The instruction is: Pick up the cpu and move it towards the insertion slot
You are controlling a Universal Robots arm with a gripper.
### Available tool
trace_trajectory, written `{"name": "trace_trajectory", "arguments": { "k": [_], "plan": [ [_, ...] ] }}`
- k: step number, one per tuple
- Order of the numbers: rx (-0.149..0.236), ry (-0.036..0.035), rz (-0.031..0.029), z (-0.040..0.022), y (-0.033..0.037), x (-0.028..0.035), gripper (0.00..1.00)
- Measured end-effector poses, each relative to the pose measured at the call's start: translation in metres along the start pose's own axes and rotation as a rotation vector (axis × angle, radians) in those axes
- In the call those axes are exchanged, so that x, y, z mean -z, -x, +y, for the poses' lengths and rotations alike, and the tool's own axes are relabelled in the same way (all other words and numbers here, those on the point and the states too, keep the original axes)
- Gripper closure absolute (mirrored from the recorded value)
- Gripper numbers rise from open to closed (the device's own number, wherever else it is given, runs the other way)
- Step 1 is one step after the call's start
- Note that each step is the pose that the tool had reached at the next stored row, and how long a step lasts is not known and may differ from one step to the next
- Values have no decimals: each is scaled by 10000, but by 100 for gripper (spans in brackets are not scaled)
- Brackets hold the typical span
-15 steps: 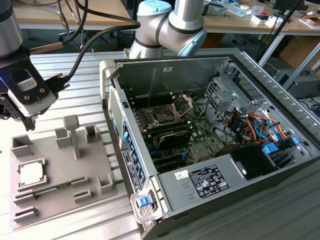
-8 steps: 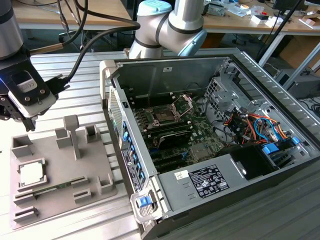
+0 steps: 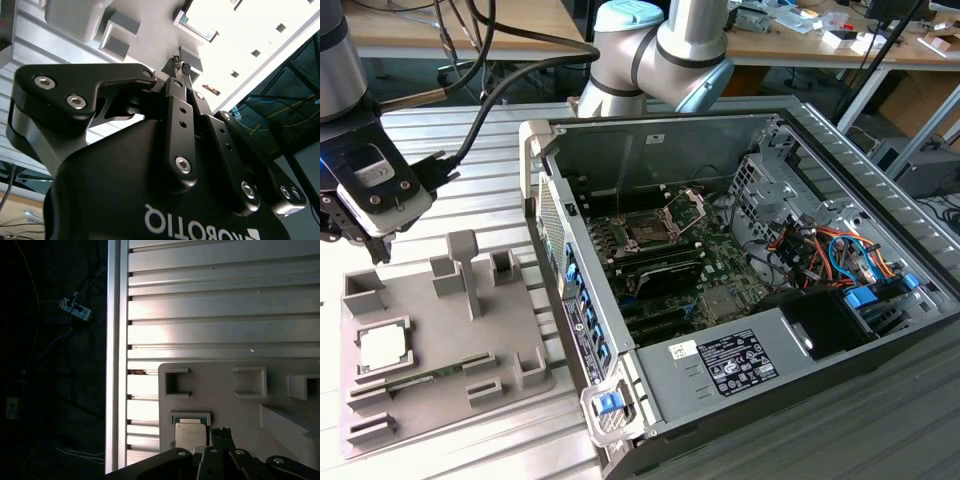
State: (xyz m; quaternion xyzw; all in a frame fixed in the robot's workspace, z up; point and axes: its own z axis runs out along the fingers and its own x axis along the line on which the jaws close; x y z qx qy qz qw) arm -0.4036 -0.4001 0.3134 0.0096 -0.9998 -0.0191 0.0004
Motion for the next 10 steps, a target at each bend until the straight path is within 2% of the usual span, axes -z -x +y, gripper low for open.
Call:
{"name": "trace_trajectory", "arguments": {
  "k": [10],
  "plan": [
    [0,0,0,-1,-4,-26,89]
  ]
}}
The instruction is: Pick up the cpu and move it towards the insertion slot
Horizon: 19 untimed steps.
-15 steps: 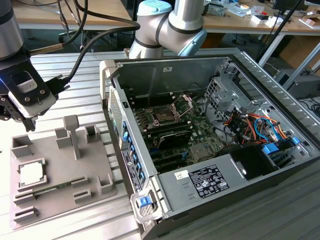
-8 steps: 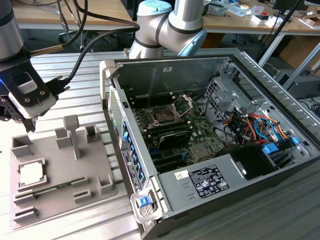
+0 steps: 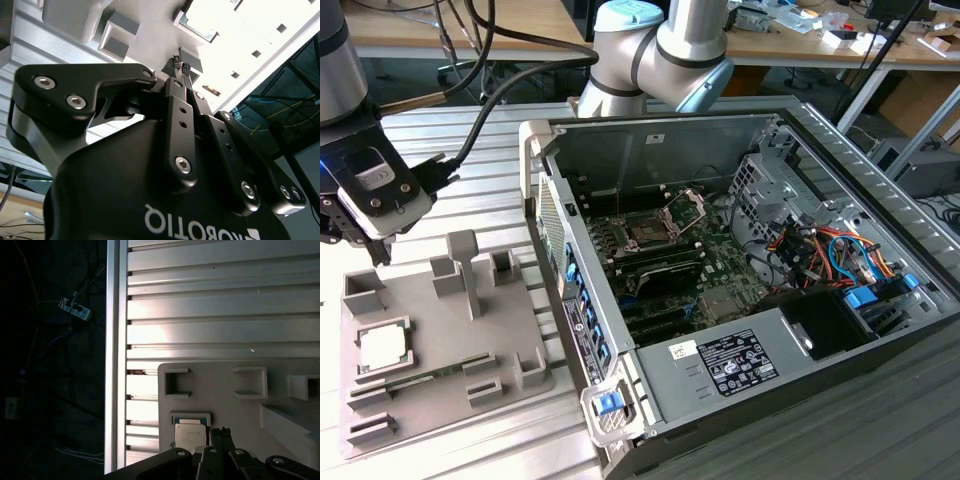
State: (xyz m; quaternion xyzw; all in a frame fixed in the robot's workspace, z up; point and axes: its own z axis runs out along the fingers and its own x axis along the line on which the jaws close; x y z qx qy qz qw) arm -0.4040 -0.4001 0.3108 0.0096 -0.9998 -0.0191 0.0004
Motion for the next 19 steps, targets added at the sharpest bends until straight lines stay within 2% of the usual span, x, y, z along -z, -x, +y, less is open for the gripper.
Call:
{"name": "trace_trajectory", "arguments": {
  "k": [19],
  "plan": [
    [0,0,0,-2,-7,-49,89]
  ]
}}
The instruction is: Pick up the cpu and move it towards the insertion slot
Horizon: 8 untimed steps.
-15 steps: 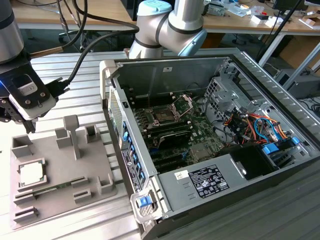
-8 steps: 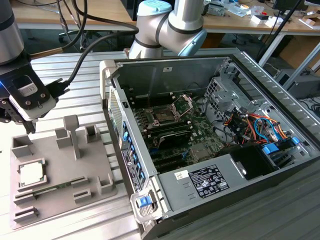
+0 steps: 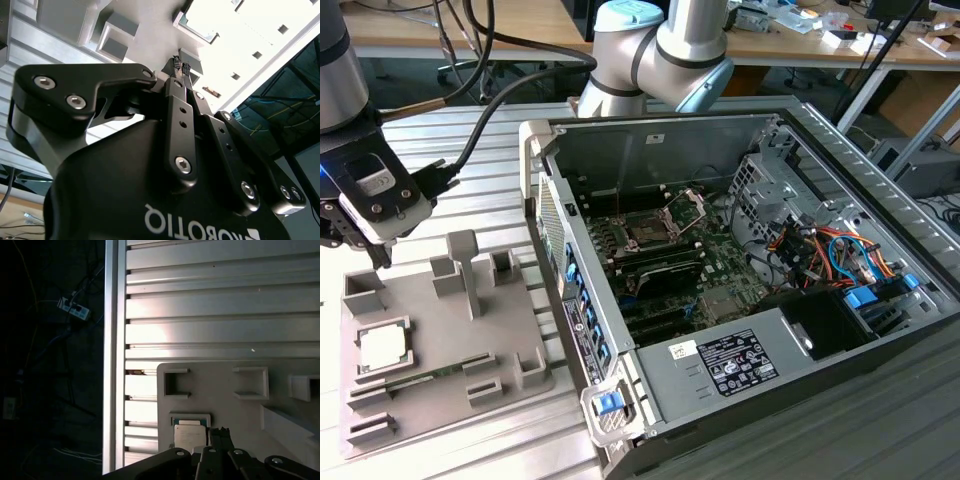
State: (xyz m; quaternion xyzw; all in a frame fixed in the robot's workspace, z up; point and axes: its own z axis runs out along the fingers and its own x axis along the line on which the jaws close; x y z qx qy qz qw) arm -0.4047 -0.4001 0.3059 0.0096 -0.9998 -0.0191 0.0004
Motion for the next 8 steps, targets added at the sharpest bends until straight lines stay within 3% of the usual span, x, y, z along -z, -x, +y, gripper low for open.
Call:
{"name": "trace_trajectory", "arguments": {
  "k": [8],
  "plan": [
    [0,0,0,-1,-1,-18,89]
  ]
}}
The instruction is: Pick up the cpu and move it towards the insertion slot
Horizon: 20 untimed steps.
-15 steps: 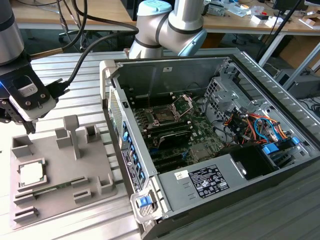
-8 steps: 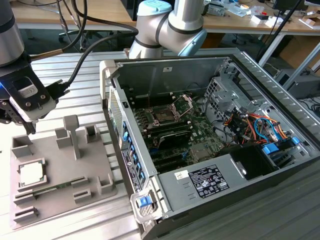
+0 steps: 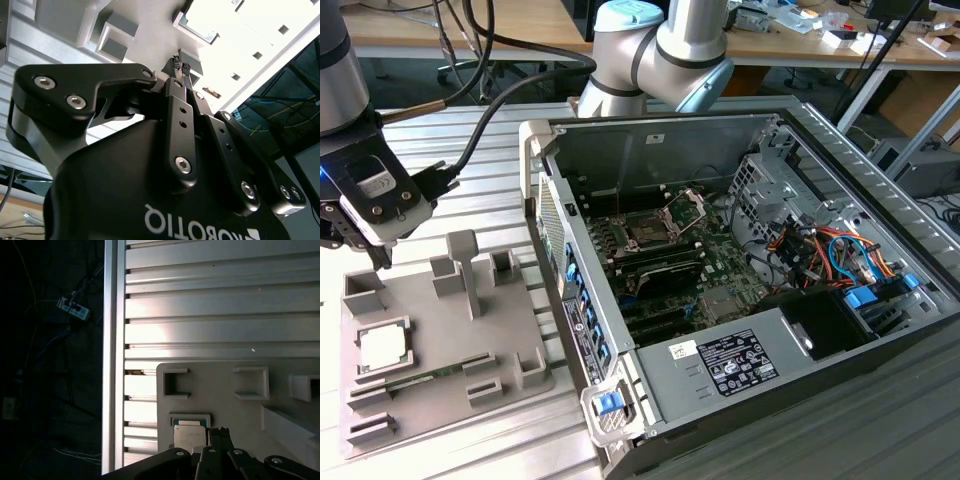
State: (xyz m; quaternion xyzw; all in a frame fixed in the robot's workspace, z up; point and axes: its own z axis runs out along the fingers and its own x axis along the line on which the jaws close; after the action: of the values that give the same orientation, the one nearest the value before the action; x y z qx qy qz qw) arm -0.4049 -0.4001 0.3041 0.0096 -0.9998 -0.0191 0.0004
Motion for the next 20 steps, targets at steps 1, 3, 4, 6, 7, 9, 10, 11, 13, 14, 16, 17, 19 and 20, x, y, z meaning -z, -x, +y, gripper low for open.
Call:
{"name": "trace_trajectory", "arguments": {
  "k": [1,3,4,6,7,9,10,11,13,14,16,17,19,20],
  "plan": [
    [0,0,0,0,0,-2,89],
    [0,1,-1,0,0,-12,89],
    [0,0,-1,-1,0,-15,89],
    [0,0,0,-1,-1,-23,89],
    [0,0,0,-1,-1,-28,89],
    [-1,0,0,-2,-1,-34,89],
    [0,0,0,-2,-1,-39,89],
    [0,-1,0,-2,0,-43,89],
    [0,-1,1,-3,0,-52,89],
    [0,0,0,-3,0,-55,89],
    [0,0,1,-3,-1,-58,89],
    [0,0,0,-3,-1,-60,89],
    [0,0,0,-3,0,-64,89],
    [0,0,0,-3,-1,-66,89]
  ]
}}
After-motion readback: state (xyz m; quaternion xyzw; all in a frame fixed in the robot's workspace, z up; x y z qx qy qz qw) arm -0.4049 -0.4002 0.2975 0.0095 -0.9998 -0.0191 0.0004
